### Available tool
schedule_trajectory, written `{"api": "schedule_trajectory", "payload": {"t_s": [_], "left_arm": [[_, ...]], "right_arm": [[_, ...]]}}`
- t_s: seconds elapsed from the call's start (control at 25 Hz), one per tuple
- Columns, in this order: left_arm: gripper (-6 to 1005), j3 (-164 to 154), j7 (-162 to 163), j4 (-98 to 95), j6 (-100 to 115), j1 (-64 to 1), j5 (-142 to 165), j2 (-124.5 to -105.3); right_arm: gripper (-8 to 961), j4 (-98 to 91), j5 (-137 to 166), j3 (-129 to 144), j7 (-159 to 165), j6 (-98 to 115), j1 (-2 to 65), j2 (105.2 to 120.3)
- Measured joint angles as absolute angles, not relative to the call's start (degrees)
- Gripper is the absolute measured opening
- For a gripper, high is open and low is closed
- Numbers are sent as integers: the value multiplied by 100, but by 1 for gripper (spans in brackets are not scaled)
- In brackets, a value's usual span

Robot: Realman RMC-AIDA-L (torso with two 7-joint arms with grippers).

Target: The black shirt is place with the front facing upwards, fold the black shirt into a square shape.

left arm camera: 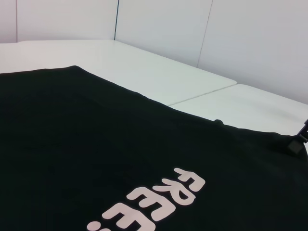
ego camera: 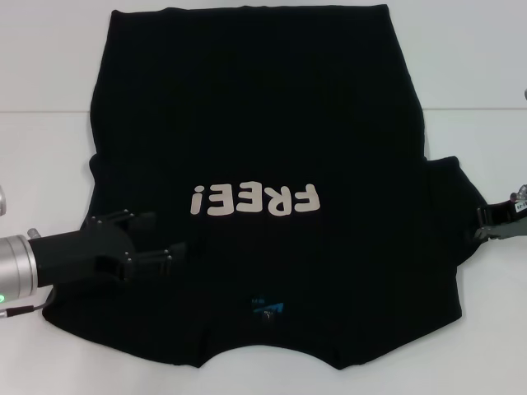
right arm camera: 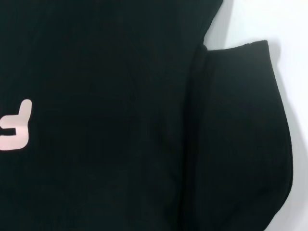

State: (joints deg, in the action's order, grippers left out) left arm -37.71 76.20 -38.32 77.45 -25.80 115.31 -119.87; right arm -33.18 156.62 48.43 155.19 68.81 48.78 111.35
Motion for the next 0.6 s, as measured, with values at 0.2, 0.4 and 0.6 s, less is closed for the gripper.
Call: {"api": "schedule_trajectory", "payload": {"t_s": [0.2, 0.4, 0.6], "left_arm": [[833, -3771, 7639, -3802, 7746, -2589, 11531, -11978], [833, -3771, 7732, -3733, 7854, -2594, 11523, -11959], [833, -3674, 7781, -3666, 8169, -2593, 11520, -11886]], "right_arm": [[47, -3403, 15640, 4815, 15474, 6890, 4853, 11135], [46, -3705, 15614, 4736, 15455, 7031, 4694, 11129], [47, -4090, 15583, 4453, 15356, 7272, 4467, 11101]]}}
